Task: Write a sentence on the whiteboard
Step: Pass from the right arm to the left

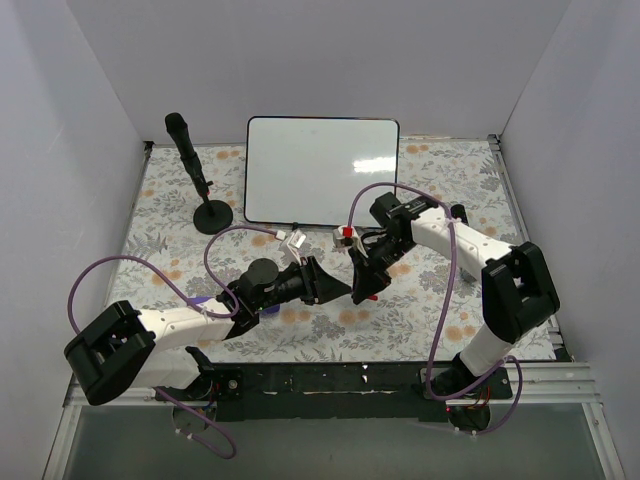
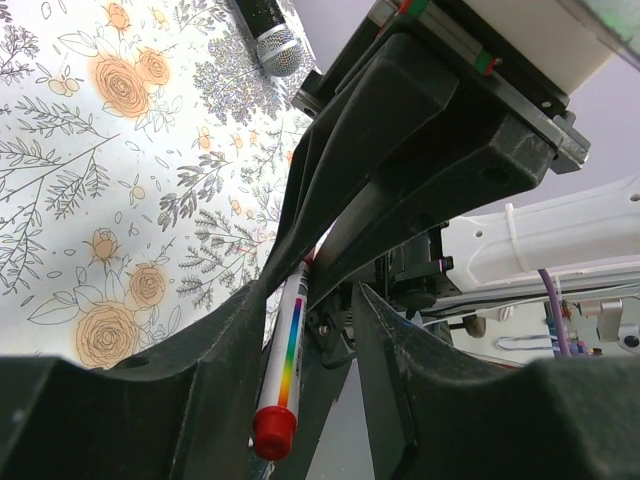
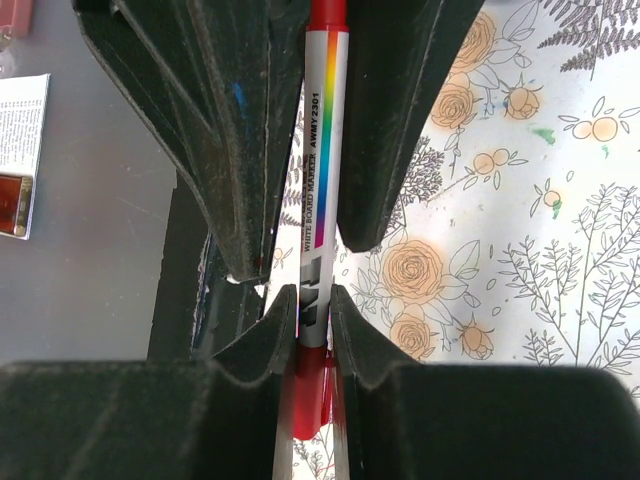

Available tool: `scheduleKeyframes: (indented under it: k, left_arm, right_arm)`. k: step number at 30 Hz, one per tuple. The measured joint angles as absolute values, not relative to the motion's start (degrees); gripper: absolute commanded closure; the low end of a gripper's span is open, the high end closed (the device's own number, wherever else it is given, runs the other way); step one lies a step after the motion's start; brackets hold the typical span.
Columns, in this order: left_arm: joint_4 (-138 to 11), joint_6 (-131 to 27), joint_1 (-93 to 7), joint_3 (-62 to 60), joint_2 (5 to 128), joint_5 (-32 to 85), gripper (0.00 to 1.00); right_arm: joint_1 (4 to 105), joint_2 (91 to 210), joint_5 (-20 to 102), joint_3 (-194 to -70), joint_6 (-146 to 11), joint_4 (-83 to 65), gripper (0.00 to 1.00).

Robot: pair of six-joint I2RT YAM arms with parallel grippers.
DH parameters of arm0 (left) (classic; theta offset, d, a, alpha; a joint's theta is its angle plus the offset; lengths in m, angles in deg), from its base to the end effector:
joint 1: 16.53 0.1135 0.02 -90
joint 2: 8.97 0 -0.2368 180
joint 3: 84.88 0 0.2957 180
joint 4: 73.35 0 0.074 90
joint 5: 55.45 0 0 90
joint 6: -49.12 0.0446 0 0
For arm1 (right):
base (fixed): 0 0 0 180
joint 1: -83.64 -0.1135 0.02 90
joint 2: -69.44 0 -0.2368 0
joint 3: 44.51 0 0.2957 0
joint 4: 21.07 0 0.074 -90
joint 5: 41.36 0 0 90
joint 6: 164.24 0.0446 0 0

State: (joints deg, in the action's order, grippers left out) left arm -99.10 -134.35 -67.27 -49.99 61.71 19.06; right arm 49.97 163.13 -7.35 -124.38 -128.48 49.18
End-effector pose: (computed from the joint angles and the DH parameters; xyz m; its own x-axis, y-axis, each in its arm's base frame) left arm 0.1785 -0.2373 0.1436 -0.9042 -0.4137 0.1061 -0.1654 0.1101 -0.9801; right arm 0.2563 0.2152 0.1808 -0.1743 -0.6615 -0.7294 -0.8946 -0.2032 0.3980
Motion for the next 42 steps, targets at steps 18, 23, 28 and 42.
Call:
scheduleKeyframes:
  k: [18, 23, 28, 42]
  left_arm:
    - [-98.14, -134.16, -67.21, -50.01, 62.06, 19.15, 1.00]
    - [-98.53, -134.07, -67.23, -50.01, 62.41, 18.89, 1.00]
    - [-98.22, -133.41, -67.23, -50.01, 62.51, 18.65, 0.95]
    - [-96.36, -131.53, -67.21, -48.57, 63.19, 17.43, 0.86]
  right_arm:
    - [49.97, 165.32, -8.42, -125.15, -128.50, 50.40, 0.99]
    - [49.97, 165.34, -8.01, -125.15, -128.61, 50.54, 0.99]
    - [49.78, 165.32, -7.13, -125.15, -128.63, 50.47, 0.99]
    - [49.38, 164.14, -4.66, -124.95, -128.74, 50.19, 0.99]
